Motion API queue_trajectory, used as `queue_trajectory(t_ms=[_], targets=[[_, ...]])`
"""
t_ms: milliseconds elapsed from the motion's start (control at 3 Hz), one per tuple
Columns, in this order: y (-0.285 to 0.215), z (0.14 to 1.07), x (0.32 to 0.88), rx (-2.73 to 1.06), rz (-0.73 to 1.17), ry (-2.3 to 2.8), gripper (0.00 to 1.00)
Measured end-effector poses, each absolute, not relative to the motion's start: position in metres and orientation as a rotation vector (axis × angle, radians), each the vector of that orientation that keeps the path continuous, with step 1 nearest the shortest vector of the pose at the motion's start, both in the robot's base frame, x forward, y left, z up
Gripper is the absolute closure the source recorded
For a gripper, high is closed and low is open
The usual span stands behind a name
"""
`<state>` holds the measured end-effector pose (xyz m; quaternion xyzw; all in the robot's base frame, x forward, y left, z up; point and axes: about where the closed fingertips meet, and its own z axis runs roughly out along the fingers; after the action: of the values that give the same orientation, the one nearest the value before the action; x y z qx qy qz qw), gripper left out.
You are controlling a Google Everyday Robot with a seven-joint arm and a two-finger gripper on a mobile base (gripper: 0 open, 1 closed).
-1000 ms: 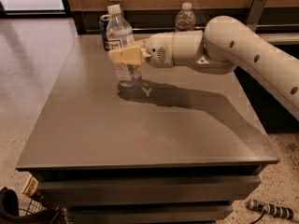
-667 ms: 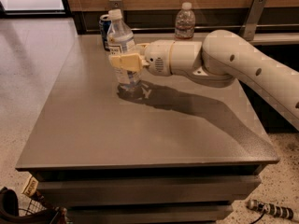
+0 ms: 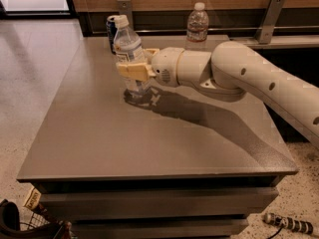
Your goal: Place blue plastic bottle upright
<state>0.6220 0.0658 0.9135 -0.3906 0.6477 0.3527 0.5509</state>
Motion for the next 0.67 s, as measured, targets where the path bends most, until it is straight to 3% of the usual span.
queue_trajectory(t_ms=[667], targets=[[0.062, 0.894, 0.627, -0.923, 0.761, 1.519, 1.00]])
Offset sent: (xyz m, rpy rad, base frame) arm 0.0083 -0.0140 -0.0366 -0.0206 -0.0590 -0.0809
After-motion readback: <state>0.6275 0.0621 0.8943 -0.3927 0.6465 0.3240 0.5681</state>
